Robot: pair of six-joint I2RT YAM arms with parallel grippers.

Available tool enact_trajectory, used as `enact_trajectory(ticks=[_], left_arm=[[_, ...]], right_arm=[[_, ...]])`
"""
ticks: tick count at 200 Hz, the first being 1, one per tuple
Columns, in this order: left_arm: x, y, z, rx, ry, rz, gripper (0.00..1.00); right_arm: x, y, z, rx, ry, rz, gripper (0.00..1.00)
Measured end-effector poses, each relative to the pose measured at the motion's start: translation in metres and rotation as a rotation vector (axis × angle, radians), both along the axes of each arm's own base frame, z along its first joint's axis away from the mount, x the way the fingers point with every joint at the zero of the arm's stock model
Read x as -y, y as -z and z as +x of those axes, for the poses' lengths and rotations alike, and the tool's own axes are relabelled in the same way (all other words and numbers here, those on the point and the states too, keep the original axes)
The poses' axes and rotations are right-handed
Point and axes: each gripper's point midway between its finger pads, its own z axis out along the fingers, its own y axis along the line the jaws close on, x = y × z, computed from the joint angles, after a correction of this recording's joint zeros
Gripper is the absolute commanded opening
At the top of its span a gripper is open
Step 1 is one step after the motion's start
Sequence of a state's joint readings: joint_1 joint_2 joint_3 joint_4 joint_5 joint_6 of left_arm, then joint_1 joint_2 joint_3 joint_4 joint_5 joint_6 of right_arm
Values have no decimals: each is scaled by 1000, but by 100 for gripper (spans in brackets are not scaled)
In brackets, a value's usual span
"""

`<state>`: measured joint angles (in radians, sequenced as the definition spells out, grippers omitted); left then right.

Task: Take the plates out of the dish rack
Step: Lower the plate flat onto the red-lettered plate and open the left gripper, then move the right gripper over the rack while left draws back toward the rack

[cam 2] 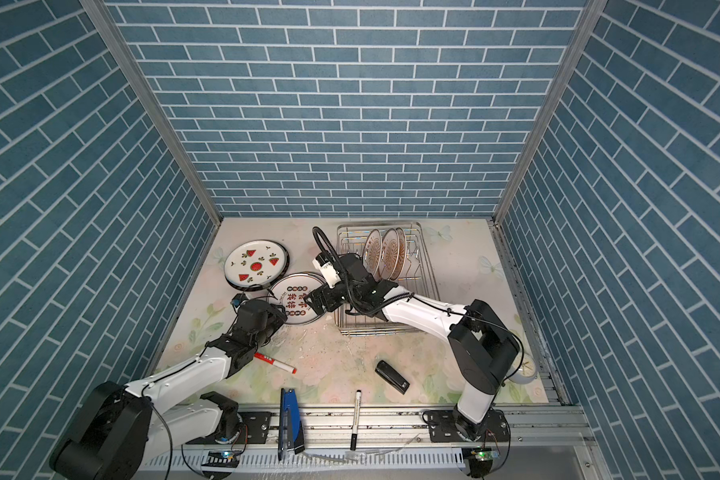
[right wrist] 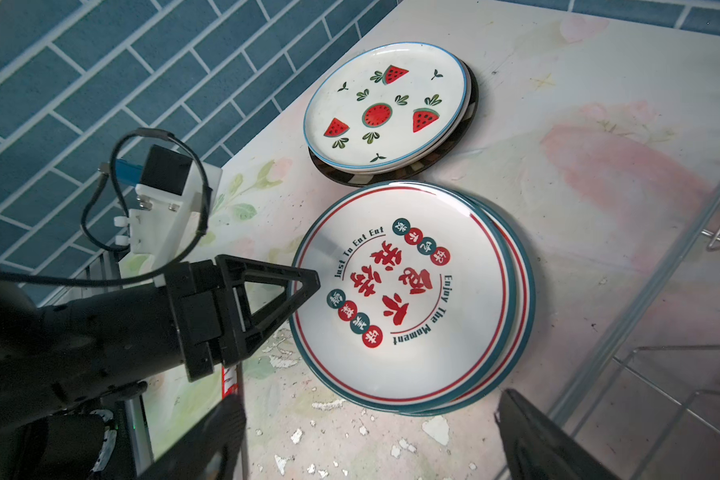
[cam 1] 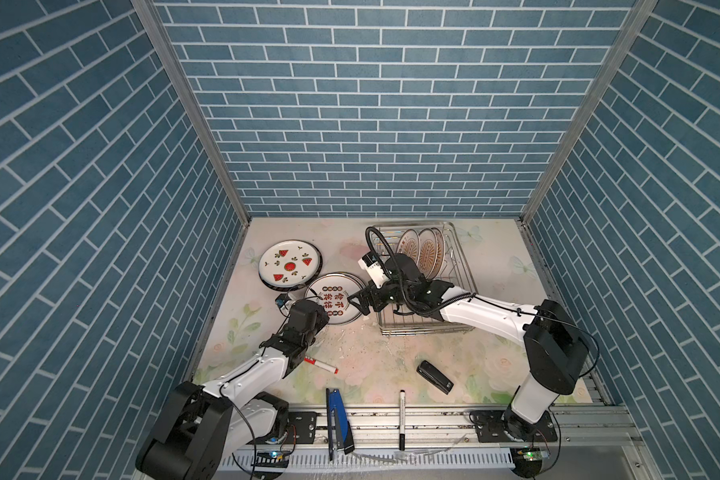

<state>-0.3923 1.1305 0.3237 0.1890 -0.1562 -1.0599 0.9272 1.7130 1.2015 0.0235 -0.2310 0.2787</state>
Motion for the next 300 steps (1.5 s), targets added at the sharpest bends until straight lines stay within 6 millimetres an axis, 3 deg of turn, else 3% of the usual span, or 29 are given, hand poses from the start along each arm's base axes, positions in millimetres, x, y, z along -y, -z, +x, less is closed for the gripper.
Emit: enact_trajectory(ticks=[50, 115, 143, 151, 164, 204, 224, 239, 269, 300], left_arm=[[3, 0, 0, -1, 16, -5, 49], [-11, -7, -1, 2, -7, 86, 51], [-13, -29, -1, 71, -2, 88, 92], [-12, -38, 1, 104, 5, 81, 99], [-8, -54, 3, 162, 27, 67, 100], [24, -98, 8, 338, 202, 4, 100], [54, -117, 7, 427, 343, -36, 100], [81, -128, 3, 492, 456, -62, 100], [126, -132, -12, 555, 630, -54, 100], [148, -138, -24, 613, 694, -18, 100]], right_arm=[[0, 0, -1, 1, 0, -2, 95], [0, 1, 0, 14, 4, -11, 98], [6, 2, 7, 41, 43, -39, 99], [9, 1, 10, 56, 63, -50, 99], [15, -4, 15, 81, 100, -64, 99], [43, -38, 35, 197, 229, -78, 99], [62, -59, 49, 236, 298, -62, 96], [84, -71, 66, 255, 369, -58, 89], [128, -72, 97, 247, 498, -93, 70], [156, -65, 121, 211, 580, -147, 59]])
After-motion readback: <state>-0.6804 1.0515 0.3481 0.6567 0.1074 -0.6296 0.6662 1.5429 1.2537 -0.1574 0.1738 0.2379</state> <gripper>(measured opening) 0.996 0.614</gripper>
